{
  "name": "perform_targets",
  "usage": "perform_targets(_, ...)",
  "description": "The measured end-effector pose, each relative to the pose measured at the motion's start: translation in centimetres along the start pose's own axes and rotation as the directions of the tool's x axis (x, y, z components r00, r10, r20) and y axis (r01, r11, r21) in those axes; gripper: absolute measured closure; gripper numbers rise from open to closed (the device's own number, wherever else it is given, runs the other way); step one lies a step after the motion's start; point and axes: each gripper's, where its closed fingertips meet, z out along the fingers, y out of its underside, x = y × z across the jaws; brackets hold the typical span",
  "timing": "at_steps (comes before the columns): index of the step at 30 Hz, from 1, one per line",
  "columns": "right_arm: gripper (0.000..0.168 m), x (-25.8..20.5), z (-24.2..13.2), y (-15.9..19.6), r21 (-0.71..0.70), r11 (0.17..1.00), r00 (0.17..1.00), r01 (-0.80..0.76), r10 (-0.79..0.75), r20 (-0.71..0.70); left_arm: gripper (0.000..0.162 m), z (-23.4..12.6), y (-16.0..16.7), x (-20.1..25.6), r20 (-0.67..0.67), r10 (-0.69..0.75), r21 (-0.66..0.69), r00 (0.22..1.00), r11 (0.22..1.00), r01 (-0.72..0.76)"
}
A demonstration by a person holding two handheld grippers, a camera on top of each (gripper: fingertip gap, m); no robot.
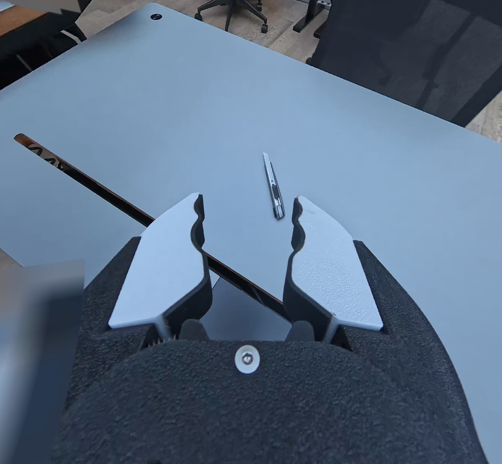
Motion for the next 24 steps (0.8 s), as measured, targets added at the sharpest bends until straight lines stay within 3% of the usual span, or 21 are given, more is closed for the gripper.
perform_targets(6, 0.111, -5.0, 3.5, -2.0, 0.037, 0.995, 0.979, 0.097, -0.102, 0.179, 0.089, -3.4, 4.1, -4.1, 0.149, -0.036, -0.069, 0.988, 0.997, 0.046)
perform_targets(10, 0.115, -12.2, 6.8, -5.6, 0.1, 0.98, 0.926, 0.172, -0.195, 0.324, 0.095, -6.6, 7.2, -9.1, 0.259, -0.094, -0.093, 0.961, 0.988, 0.122)
perform_targets(14, 0.114, -23.8, 10.1, -10.6, 0.197, 0.95, 0.812, 0.242, -0.309, 0.495, 0.095, -10.2, 11.4, -16.9, 0.405, -0.101, -0.138, 0.909, 0.976, 0.17)
perform_targets(18, 0.105, -38.0, 13.9, -17.0, 0.267, 0.927, 0.644, 0.263, -0.374, 0.667, 0.095, -14.3, 15.7, -27.4, 0.528, -0.108, -0.157, 0.843, 0.962, 0.222)
perform_targets(21, 0.109, -48.4, 17.5, -23.0, 0.371, 0.879, 0.549, 0.301, -0.478, 0.686, 0.094, -16.8, 19.5, -35.4, 0.574, -0.159, -0.152, 0.803, 0.943, 0.295)
perform_targets(24, 0.104, -57.9, 23.1, -26.3, 0.388, 0.838, 0.471, 0.383, -0.539, 0.699, 0.095, -17.9, 23.6, -42.0, 0.594, -0.225, -0.138, 0.772, 0.917, 0.373)
